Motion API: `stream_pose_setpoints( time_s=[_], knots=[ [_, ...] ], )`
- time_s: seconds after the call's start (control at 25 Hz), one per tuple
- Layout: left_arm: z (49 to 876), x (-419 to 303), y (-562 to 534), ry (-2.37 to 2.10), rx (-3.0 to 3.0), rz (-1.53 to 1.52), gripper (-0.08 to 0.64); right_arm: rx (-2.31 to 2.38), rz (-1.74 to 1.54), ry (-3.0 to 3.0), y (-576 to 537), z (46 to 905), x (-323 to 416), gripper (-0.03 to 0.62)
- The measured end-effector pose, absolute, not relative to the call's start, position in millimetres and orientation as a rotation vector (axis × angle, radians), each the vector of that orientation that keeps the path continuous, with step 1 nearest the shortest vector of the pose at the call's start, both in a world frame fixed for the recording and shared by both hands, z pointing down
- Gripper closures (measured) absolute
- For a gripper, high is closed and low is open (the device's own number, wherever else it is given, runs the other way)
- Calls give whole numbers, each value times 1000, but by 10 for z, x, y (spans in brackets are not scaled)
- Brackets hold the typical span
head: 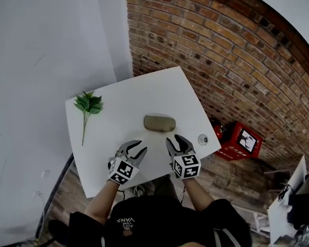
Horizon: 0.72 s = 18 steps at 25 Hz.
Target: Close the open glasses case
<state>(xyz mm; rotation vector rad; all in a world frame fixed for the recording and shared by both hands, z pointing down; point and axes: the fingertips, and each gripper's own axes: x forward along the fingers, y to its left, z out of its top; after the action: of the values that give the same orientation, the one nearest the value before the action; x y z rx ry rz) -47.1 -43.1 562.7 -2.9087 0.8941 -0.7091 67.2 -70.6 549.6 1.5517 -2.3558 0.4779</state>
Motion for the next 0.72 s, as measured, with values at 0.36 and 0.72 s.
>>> stream_pose_setpoints(
  time_s=[0.36, 0.72],
  knots=[
    [5207, -783, -59, 960, -2902, -525, 542, 1646, 407, -2366, -166, 5229, 524, 558],
    [5037, -873, 279, 1011, -2912, -475, 549, 1644, 352, -2390, 247, 5017, 513, 592]
  ],
)
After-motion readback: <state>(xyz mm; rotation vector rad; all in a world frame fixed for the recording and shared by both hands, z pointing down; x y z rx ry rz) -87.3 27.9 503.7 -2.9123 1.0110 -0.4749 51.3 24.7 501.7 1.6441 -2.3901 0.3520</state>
